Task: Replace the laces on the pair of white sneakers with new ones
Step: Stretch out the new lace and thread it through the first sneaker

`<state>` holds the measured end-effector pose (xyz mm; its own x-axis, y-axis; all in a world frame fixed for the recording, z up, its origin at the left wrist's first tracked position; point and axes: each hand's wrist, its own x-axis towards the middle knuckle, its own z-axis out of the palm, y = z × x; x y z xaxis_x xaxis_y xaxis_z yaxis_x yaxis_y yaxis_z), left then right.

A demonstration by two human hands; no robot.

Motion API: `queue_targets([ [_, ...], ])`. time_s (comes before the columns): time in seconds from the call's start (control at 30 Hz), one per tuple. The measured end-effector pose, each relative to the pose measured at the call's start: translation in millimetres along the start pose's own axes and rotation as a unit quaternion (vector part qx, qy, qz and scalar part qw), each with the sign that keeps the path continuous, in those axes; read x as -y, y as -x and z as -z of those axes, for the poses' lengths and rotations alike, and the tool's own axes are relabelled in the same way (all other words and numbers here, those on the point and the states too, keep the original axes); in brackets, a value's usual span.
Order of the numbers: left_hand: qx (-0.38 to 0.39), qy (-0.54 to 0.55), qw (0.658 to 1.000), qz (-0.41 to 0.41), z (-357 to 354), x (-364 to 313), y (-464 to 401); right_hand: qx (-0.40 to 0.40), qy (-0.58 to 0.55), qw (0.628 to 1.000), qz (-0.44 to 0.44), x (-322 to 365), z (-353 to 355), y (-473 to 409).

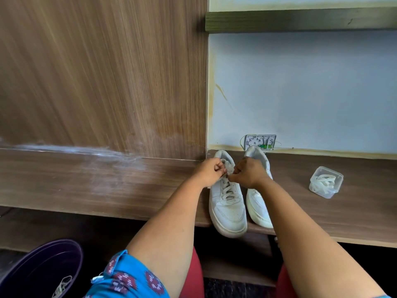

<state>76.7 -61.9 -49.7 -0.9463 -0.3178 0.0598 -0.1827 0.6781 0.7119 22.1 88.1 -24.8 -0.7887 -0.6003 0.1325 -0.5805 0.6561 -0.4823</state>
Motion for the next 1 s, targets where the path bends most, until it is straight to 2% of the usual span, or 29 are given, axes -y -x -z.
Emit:
queue_targets([
  [0.07,0.013,-0.029,0.999,0.004,4,-2,2,0.038,-0.010,0.999,0.020,3,20,6],
  [0.13,0.019,-0.081,0.996,0.011,10,-3,5,0.087,-0.117,0.989,0.036,4,36,14],
  [0.27,0.002,-0.197,0.980,0.006,20,-6,8,0.200,-0.286,0.935,0.062,-4,50,20],
  [0.4,0.003,-0.273,0.962,0.010,27,-7,8,0.314,-0.348,0.881,0.061,-9,56,29],
  [0.53,-0.002,-0.277,0.961,0.024,31,-4,11,0.376,-0.382,0.843,0.046,-17,61,32],
  [0.67,-0.034,-0.254,0.966,-0.020,27,-6,12,0.448,-0.384,0.806,0.048,-19,68,34],
  [0.8,-0.014,-0.218,0.976,-0.009,22,-6,11,0.523,-0.409,0.743,0.086,-18,69,31],
  [0.9,-0.003,-0.246,0.969,0.012,19,-3,11,0.536,-0.455,0.706,0.089,-19,68,28],
  [0.93,-0.005,-0.248,0.969,0.017,18,-2,11,0.522,-0.472,0.707,0.074,-20,66,28],
  [1.0,-0.012,-0.236,0.972,0.022,17,-2,10,0.452,-0.496,0.740,0.042,-25,60,27],
])
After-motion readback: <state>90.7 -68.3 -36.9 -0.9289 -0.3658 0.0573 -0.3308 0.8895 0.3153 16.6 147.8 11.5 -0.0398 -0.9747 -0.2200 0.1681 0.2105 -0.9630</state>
